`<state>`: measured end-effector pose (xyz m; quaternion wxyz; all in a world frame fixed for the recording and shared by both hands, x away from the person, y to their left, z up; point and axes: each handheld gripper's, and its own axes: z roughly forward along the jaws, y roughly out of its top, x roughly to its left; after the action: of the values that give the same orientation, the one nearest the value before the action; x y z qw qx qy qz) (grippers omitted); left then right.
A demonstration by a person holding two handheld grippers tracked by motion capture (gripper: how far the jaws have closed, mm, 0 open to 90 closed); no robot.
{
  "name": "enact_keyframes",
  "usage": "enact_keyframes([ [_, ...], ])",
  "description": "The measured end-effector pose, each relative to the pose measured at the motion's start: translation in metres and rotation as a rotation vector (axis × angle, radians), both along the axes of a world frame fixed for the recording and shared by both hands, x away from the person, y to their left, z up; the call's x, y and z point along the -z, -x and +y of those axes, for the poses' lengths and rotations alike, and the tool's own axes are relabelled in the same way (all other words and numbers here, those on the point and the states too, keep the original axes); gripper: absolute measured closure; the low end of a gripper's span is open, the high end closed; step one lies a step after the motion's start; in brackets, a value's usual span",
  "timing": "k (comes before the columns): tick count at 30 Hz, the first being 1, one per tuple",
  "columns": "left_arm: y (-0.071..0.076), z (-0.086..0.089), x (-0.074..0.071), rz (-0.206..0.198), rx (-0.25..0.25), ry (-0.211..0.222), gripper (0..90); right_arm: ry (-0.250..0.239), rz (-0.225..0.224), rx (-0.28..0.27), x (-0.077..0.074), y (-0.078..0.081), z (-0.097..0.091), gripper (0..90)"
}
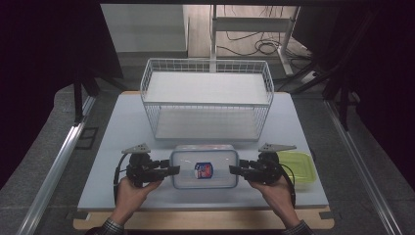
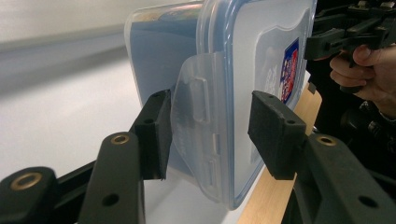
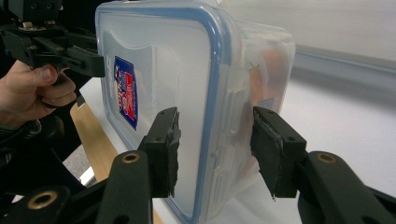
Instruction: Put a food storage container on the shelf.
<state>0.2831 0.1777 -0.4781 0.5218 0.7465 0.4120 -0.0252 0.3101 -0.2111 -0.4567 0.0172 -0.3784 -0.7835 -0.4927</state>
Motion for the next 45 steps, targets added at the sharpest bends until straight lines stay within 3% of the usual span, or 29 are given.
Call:
enact_keyframes([
  [15,-0.022,-0.001,-0.043,-0.074,0.004,-0.013,50.7,-0.015,-0.065,0.002,-0.038,-0.018,-0.001,52.6],
  [45,-0.071,0.011,-0.133,-0.161,-0.016,-0.012,50.8,-0.06,-0.157,0.023,-0.125,-0.069,0.01,52.4],
])
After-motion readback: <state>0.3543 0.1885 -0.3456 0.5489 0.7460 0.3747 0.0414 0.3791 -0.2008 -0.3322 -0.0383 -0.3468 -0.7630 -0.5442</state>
